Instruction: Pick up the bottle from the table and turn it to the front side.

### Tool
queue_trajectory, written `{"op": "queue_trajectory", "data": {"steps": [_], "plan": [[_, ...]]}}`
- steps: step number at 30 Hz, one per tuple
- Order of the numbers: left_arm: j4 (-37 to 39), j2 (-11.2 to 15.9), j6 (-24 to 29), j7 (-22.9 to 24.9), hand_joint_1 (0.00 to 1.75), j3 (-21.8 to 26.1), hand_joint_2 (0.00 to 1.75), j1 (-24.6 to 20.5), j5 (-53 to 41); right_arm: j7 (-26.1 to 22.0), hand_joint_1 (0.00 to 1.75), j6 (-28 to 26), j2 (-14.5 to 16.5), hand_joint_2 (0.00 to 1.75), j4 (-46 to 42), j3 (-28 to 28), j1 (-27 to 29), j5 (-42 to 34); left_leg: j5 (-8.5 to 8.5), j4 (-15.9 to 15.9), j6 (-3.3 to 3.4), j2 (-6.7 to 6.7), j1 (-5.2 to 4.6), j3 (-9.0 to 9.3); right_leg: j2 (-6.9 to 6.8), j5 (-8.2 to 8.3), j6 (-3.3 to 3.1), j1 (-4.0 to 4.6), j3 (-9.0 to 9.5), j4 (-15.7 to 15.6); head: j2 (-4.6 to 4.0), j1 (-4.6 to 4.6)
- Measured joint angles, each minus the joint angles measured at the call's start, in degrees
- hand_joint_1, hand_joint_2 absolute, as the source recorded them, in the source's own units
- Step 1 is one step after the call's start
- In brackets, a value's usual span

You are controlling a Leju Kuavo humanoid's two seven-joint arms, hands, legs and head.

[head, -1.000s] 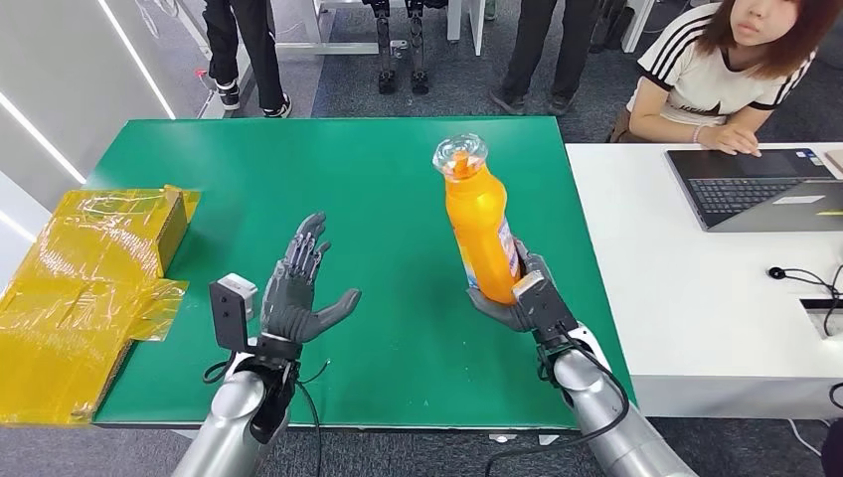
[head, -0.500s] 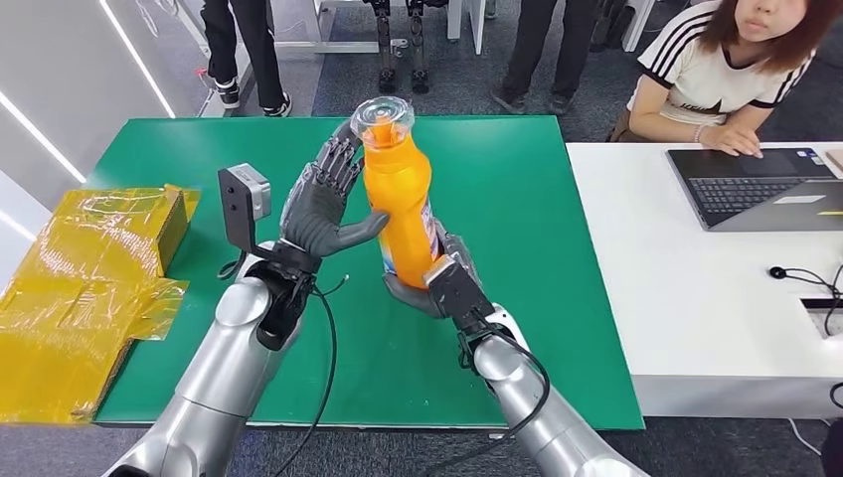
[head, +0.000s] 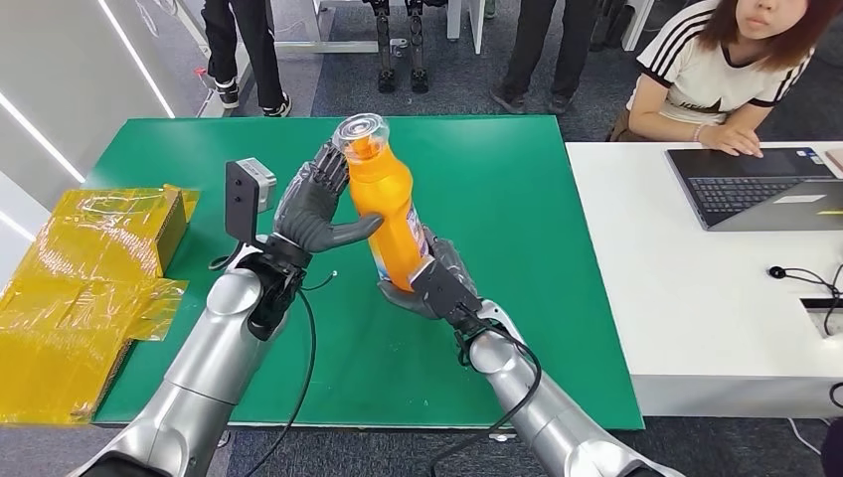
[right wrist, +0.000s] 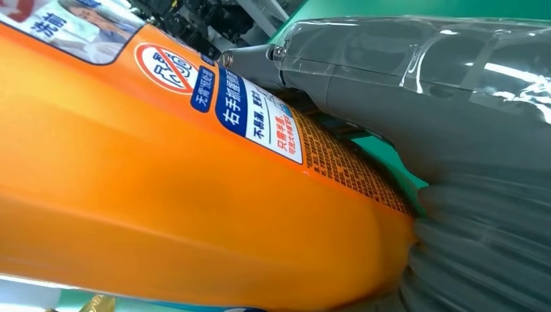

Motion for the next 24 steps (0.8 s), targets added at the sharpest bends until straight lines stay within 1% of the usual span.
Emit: {"op": "queue_trajectory", "data": {"steps": [8,12,16,21,24], "plan": [[0.42,0.90,-2.43,0.61,0.00,-0.65,1.75,-0.40,1.98,0.76,1.75,1.21,-0.52,1.75,1.14,0.89,-0.09,0.54,0.00,0.00,0.00,0.00,0.00,0.00,0.00,0.00,0.00,0.00,0.00,0.00,0.00,0.00],[0.45,0.84,-5.87,2.01,0.00,-0.99,1.75,-1.33,5.86,1.03,1.75,2.37,-0.62,1.75,2.08,1.67,-0.14,0.41,0.00,0.00,0.00,-0.01,0.00,-0.01,-0.01,0.00,0.00,0.00,0.00,0.00,0.00,0.01],[0.45,-0.12,-9.00,3.50,0.00,-1.19,1.75,-1.92,10.31,0.38,1.75,2.58,-0.49,1.75,2.96,1.76,-1.42,-0.61,0.00,0.01,0.00,-0.01,0.00,-0.02,-0.01,0.01,0.01,0.00,0.00,0.00,0.00,0.00],[0.44,-1.07,-9.46,4.41,0.00,-1.91,1.75,-2.77,12.14,0.53,1.75,2.45,-0.11,1.75,3.84,1.75,-3.44,-1.14,0.00,0.02,0.00,-0.01,0.00,-0.02,-0.01,0.02,0.01,0.00,0.01,0.00,0.00,0.00],[0.44,-1.51,-8.25,4.57,0.00,-2.61,1.75,-3.10,11.33,0.88,1.75,2.19,0.39,1.75,4.07,1.68,-4.59,-1.09,0.00,0.02,0.00,0.00,0.00,-0.02,0.00,0.02,0.00,0.00,0.00,0.00,0.00,0.01]]}}
